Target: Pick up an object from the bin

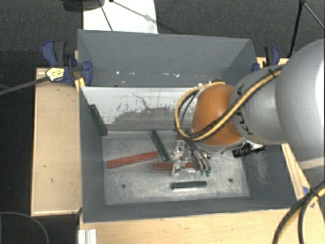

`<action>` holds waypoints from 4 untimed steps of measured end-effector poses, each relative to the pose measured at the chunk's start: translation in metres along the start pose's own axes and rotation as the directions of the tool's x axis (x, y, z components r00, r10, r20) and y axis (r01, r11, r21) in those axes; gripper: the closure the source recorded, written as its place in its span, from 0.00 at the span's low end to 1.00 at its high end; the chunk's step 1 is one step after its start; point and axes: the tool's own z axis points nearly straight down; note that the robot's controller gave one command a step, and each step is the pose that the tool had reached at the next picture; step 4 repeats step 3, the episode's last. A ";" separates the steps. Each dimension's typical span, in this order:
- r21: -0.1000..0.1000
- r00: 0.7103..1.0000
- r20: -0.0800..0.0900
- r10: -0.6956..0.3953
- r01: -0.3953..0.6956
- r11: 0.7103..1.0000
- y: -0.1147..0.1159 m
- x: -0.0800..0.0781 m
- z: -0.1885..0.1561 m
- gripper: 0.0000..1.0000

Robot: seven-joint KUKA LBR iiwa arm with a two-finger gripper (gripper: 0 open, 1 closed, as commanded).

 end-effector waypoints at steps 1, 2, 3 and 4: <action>0.005 1.000 -0.007 -0.021 0.021 1.000 -0.006 0.014 -0.117 1.00; 0.005 1.000 -0.007 -0.023 0.023 1.000 -0.006 0.014 -0.117 1.00; 0.005 0.999 -0.009 -0.038 0.038 0.999 -0.004 0.015 -0.145 1.00; 0.005 0.999 -0.009 -0.038 0.038 0.999 -0.004 0.015 -0.145 1.00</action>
Offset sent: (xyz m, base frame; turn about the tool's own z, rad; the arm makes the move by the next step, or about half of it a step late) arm 0.0000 0.0000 0.0000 0.0000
